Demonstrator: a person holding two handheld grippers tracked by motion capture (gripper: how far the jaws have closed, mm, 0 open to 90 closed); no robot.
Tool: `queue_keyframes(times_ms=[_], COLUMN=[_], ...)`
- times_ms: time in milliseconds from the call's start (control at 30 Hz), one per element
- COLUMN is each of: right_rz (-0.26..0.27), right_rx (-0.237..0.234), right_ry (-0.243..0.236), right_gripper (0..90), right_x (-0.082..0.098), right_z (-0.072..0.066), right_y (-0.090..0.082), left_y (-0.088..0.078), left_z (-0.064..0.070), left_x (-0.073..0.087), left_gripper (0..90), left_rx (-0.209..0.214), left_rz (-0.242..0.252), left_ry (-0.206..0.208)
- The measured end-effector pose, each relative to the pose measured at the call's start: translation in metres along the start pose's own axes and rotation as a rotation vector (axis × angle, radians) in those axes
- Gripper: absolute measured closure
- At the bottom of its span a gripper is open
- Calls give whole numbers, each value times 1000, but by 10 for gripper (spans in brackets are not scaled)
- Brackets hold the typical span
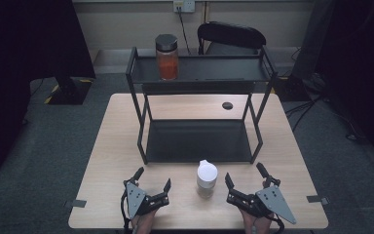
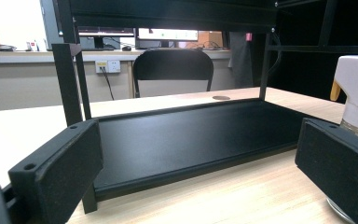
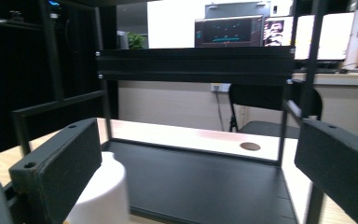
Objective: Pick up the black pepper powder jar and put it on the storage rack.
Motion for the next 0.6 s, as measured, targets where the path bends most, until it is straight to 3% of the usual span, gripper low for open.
queue_keyframes(times_ms=[133,600], right_rz=[-4,1], right_rx=[-45,-115], right_ry=[-29,-27], right_gripper=[2,7], right_x=[-6,-7], right_z=[-8,-28], right_y=[9,29], left_y=[0,0], left_z=[0,0], left_x=[0,0], left_gripper=[2,2], left_rx=[0,0], left_rz=[0,0], left_ry=[0,0])
Point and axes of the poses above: each handheld gripper's, and its own axes: y roughly forward along the jaws, x roughly out of its underside, z roughly to its right, the point moved 6 cm from there along y, roughly forward along the jaws, and after that the axes turned 13 degrees about -x, right-handed, at the moved point
